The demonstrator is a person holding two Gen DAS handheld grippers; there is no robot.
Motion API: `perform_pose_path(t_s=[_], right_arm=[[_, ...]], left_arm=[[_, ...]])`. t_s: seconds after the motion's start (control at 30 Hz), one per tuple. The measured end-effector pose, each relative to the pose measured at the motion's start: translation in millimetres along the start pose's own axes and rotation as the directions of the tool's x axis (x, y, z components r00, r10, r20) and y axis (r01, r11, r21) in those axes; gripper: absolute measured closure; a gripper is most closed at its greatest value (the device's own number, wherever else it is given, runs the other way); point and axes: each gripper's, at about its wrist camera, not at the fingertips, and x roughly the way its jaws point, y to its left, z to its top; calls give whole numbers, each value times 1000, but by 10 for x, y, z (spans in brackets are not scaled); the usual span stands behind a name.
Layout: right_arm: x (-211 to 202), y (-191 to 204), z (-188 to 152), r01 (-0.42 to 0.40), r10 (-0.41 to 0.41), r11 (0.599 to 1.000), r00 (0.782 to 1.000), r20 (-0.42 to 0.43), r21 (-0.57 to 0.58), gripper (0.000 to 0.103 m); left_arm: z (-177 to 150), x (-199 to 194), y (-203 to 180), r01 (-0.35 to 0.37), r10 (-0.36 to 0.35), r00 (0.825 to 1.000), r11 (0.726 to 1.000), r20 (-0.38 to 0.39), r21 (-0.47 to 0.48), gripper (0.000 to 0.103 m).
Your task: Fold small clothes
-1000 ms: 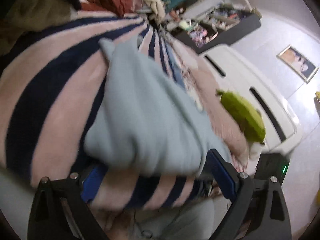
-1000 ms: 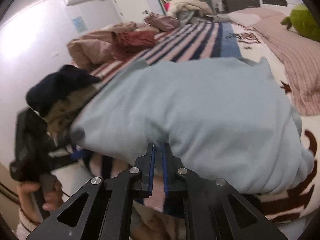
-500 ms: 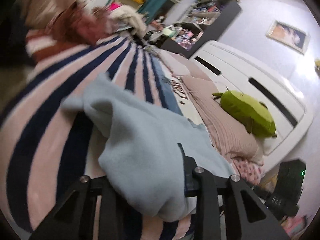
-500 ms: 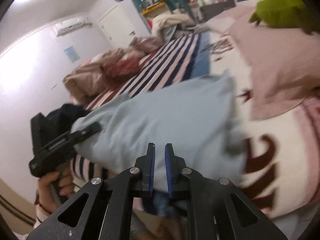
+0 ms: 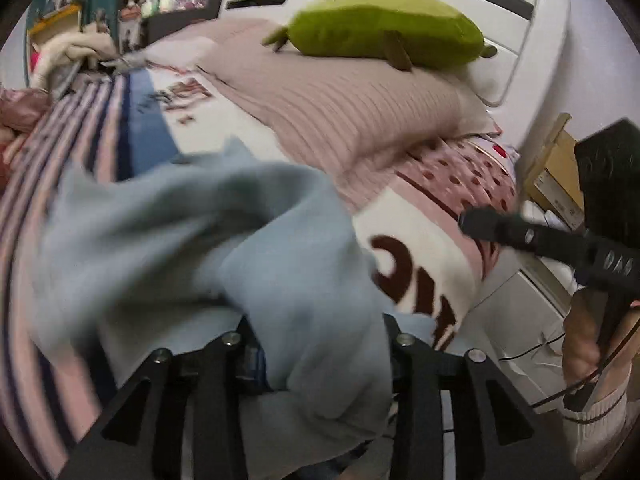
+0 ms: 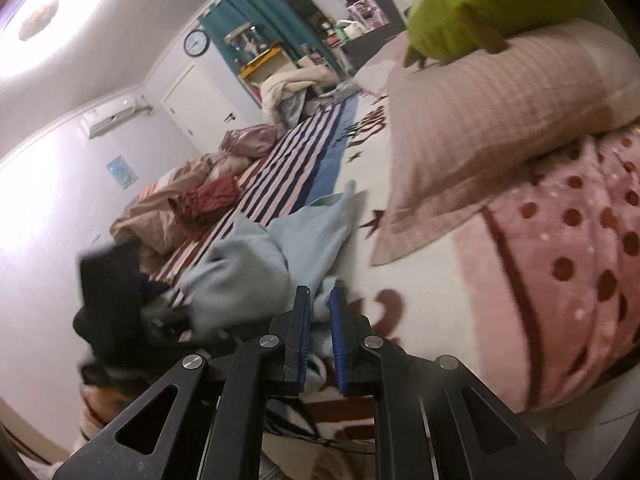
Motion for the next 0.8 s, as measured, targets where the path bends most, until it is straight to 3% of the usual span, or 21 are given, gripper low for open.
perform_pose_path(t_s=[0.07, 0.17, 0.27, 0.43, 0.57, 0.67, 0.8], right_arm=[[-47, -89, 34, 13, -13, 1000, 1000, 5, 9, 97], [-76, -114, 86, 10, -10, 1000, 1000, 15, 6, 96], [-31, -3, 176, -24, 24, 999, 1000, 16, -39, 96], [93, 534, 427, -188, 188, 966, 982, -21, -177, 96], [228, 1003, 537, -236, 220, 923, 972, -87, -305, 96], [360, 1212, 466, -271, 231, 894, 961, -154, -355, 96], [613, 1190, 180, -236, 160, 907, 959, -234, -349, 96]], left_arm=[[-18, -18, 8, 9, -9, 1000, 1000, 15, -5, 67], [-36, -140, -15, 103, -103, 995, 995, 12, -4, 48], [-93, -248, -108, 148, -148, 989, 988, 11, 34, 41], [-144, -437, -105, 164, -164, 985, 986, 44, 10, 35], [-218, -808, 1, 116, -114, 988, 993, 99, -9, 26], [-326, -1067, 224, 57, -46, 989, 996, 141, -75, 26], [-505, -1180, 590, 24, 12, 985, 978, 171, -207, 26]])
